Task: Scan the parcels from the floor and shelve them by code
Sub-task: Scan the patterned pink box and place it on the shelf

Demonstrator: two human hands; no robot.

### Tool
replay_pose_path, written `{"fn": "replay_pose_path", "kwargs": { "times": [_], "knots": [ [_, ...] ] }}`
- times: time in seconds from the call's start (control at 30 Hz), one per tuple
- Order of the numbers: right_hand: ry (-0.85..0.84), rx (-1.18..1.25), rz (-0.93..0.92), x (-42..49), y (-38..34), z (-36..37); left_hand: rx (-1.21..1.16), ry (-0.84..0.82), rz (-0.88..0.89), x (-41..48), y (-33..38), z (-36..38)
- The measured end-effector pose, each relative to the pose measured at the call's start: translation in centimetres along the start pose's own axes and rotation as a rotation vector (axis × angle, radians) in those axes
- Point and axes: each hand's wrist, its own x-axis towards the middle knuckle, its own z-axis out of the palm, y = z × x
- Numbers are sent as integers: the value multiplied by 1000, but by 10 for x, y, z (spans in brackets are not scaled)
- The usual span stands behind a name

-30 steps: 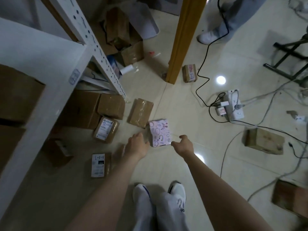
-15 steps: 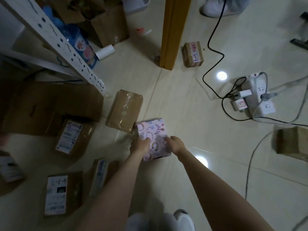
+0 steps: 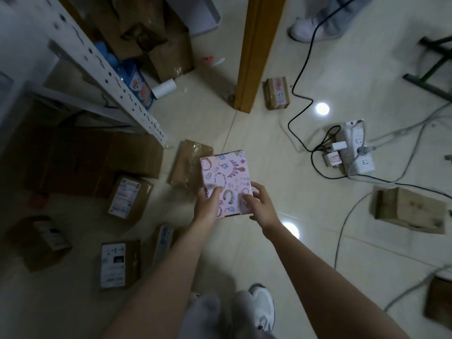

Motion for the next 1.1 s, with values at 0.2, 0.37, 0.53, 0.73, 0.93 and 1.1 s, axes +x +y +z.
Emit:
{"fn": "replay_pose_path", "kwargs": {
  "times": [0.2,0.37,0.53,0.73,0.93,1.1],
  "knots": [
    [96,78,-178,-110,-113,-2,-52,-12,186,-104,108,-27],
    [235,129,-339,-225,-203,6,-79,-80,274,-200,184,-51],
    [336,74,-538,-341,-277,24,-29,-66,280,-302,244,-77],
    [227,49,-742,-460,-334,45,-451,-370,179,-438,308,-140],
    [101,201,-723,-533,-378,47,-767,-562,91,-524,321,-205],
    [172,139,-592,-547,-406,43,-931,-764,31,-556,322,-224]
  ]
}}
